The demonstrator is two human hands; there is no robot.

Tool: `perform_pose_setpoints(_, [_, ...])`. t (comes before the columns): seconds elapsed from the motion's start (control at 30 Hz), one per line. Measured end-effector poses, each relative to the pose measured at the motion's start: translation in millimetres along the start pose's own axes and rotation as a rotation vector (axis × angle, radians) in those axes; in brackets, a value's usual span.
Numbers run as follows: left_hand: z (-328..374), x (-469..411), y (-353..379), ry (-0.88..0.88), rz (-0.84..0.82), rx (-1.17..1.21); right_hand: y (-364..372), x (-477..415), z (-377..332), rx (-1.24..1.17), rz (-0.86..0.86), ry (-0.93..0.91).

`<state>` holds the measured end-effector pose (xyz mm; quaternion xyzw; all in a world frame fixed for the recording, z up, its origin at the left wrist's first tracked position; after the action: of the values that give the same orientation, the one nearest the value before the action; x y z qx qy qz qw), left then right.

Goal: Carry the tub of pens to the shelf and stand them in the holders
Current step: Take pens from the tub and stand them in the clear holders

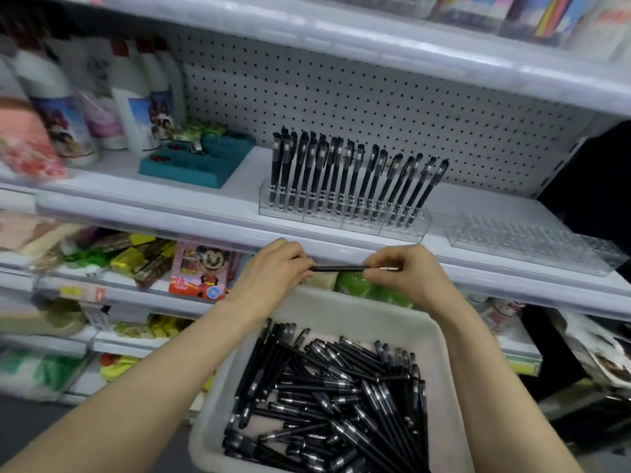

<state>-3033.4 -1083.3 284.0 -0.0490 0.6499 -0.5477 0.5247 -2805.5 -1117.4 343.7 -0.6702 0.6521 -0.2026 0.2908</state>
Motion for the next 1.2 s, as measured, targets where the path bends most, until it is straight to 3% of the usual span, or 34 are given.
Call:
perform_pose_setpoints(0.13, [0,-6,1,-0.033,0.018,-0.050,6,-10,-26,-0.338,0.201,-0.039])
perform_pose_setpoints(0.23, [0,-13,3,-0.051,0.013,-0.064,21,-16,-41,-0.441,0.261,-0.123])
perform_pose_setpoints(0.57, [-22,-40,-22,-0.248,0.001,-0.221,-14,-64,-83,-0.115,0.500,-0.347])
perform_pose_setpoints(0.87, [-32,-48,-19,-0.272,-0.013,-0.261,1,-114,-92,0.135,0.430,-0.357])
perform_pose_setpoints(1.07, [-34,-48,-18,-0.263,-0.016,-0.266,27,-130,-75,0.212,0.290,-0.226])
perform_pose_setpoints(1.2, [-34,-46,-18,-0.254,-0.013,-0.263,34,-132,-68,0.188,0.315,-0.191])
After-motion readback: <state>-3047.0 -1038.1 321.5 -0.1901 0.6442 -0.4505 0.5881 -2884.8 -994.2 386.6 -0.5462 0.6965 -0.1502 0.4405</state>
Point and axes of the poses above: each hand's wrist, its own x-axis away from the middle knuckle, its own y-axis out of the palm, z = x × y, the point moved 2 cm from there along -x, towards the middle knuckle, and after that the axes turned 3 degrees about -y, right-handed, at the moved point
